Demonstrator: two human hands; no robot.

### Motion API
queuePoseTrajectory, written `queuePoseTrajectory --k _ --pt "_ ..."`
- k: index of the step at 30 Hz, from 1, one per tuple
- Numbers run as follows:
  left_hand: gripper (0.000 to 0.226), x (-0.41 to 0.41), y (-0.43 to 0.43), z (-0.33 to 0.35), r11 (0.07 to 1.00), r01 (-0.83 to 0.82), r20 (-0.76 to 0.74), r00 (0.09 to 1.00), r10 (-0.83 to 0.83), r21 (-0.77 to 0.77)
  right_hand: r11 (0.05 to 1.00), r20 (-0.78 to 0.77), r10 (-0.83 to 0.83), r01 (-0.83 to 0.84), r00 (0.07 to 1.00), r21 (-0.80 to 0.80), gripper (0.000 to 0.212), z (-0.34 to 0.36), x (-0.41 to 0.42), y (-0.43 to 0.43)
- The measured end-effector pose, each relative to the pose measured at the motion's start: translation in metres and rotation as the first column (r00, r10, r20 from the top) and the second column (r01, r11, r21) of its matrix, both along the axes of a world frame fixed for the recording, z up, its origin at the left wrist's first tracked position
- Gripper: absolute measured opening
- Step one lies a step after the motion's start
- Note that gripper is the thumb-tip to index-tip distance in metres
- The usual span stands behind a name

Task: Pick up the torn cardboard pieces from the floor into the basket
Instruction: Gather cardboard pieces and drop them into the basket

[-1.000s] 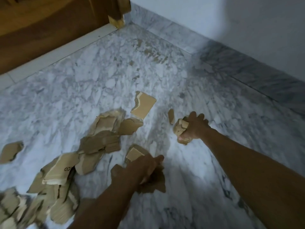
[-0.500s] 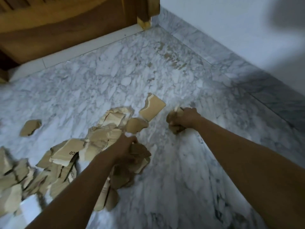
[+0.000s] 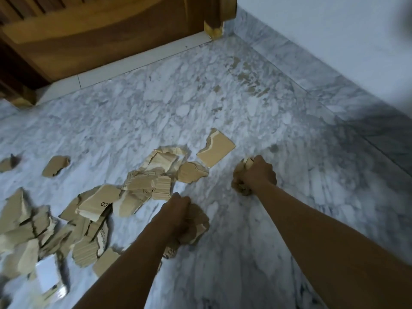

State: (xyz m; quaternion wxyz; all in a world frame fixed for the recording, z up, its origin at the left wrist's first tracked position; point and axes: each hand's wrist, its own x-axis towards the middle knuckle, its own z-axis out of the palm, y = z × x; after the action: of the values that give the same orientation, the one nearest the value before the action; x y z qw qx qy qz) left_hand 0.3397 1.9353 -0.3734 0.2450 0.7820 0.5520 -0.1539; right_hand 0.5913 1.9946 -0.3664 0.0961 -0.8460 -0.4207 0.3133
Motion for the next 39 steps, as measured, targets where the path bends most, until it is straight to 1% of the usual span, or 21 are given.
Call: queuePoseTrajectory --k 1,2,4,6,9,11,14,16,19,21,23,26,27,29,30,33,35,37,38,39 --pt "0.032 -0.001 0.002 -0.003 0.999 0.041 0.007 0.999 -0.041 0.006 1.0 0.007 0.009 -0.009 1.0 -0.007 0.047 0.0 -0.001 0.001" --pt "0.038 -0.001 0.001 -0.002 0.999 0.032 0.003 0.999 -0.032 0.033 0.999 0.033 0.035 -0.035 0.999 -0.007 0.047 0.0 -0.003 0.001" --pt "0.042 -0.005 -0.001 -0.002 0.998 -0.026 0.02 1.0 0.024 0.063 0.995 0.084 0.098 -0.099 0.992 0.007 0.044 0.003 -0.005 0.003" --pt "0.047 -0.003 -0.003 -0.001 0.993 -0.084 0.059 0.995 0.079 0.08 0.988 0.07 0.15 -0.152 0.986 0.02 0.039 0.006 -0.004 0.008" --pt "0.055 -0.007 0.001 -0.005 0.985 -0.173 0.152 0.973 0.171 -0.002 0.987 -0.004 0.157 -0.157 0.988 -0.036 0.04 0.016 0.001 0.014" --pt "0.059 -0.011 0.007 -0.007 0.981 -0.189 0.151 0.969 0.194 -0.053 0.987 -0.044 0.138 -0.141 0.989 -0.078 0.046 0.019 0.005 0.017" --pt "0.056 -0.011 0.01 -0.01 0.982 -0.182 0.098 0.977 0.187 -0.053 0.985 -0.059 0.136 -0.141 0.989 -0.098 0.052 0.016 0.007 0.019" --pt "0.051 -0.01 0.011 -0.01 0.987 -0.16 0.09 0.983 0.161 -0.019 0.984 -0.035 0.158 -0.16 0.987 -0.073 0.048 0.013 0.007 0.019" --pt "0.041 -0.008 0.011 -0.006 0.991 -0.13 0.092 0.988 0.127 0.028 0.967 0.018 0.249 -0.248 0.968 -0.066 0.04 0.012 0.004 0.018" --pt "0.038 -0.006 0.008 -0.003 0.987 -0.156 0.114 0.982 0.152 0.027 0.949 0.002 0.288 -0.285 0.958 -0.138 0.043 0.014 0.001 0.018" --pt "0.031 -0.005 0.006 0.0 0.973 -0.229 0.143 0.963 0.227 -0.004 0.913 -0.04 0.333 -0.333 0.942 -0.234 0.051 0.019 -0.002 0.018" --pt "0.034 -0.008 0.009 -0.002 0.98 -0.201 0.102 0.974 0.201 -0.007 0.836 -0.076 0.449 -0.449 0.89 -0.317 0.052 0.027 -0.007 0.023" --pt "0.035 -0.008 0.011 -0.001 0.981 -0.196 0.088 0.977 0.195 0.007 0.826 -0.096 0.461 -0.466 0.882 -0.316 0.052 0.031 -0.009 0.026" --pt "0.033 -0.009 0.014 -0.002 0.981 -0.193 0.078 0.978 0.193 -0.005 0.84 -0.149 0.447 -0.471 0.882 -0.268 0.056 0.041 -0.013 0.035" --pt "0.031 -0.008 0.016 -0.003 0.982 -0.186 0.073 0.98 0.186 -0.006 0.851 -0.143 0.452 -0.473 0.881 -0.227 0.058 0.046 -0.016 0.042" --pt "0.026 -0.007 0.015 -0.004 0.986 -0.162 0.056 0.986 0.16 0.035 0.854 -0.038 0.503 -0.503 0.864 -0.13 0.064 0.057 -0.028 0.068" --pt "0.025 -0.007 0.011 -0.006 0.98 -0.18 0.073 0.982 0.174 0.081 0.846 -0.029 0.527 -0.528 0.849 -0.081 0.066 0.059 -0.04 0.086" --pt "0.027 -0.009 0.008 -0.008 0.975 -0.204 0.119 0.974 0.193 0.09 0.82 -0.005 0.567 -0.565 0.824 -0.085 0.066 0.048 -0.052 0.099" --pt "0.029 -0.01 0.007 -0.009 0.976 -0.201 0.142 0.972 0.187 0.089 0.8 0.032 0.595 -0.589 0.803 -0.112 0.069 0.039 -0.057 0.104" --pt "0.031 -0.011 0.008 -0.009 0.977 -0.201 0.154 0.97 0.188 0.077 0.784 0.073 0.617 -0.603 0.784 -0.147 0.079 0.03 -0.062 0.106"
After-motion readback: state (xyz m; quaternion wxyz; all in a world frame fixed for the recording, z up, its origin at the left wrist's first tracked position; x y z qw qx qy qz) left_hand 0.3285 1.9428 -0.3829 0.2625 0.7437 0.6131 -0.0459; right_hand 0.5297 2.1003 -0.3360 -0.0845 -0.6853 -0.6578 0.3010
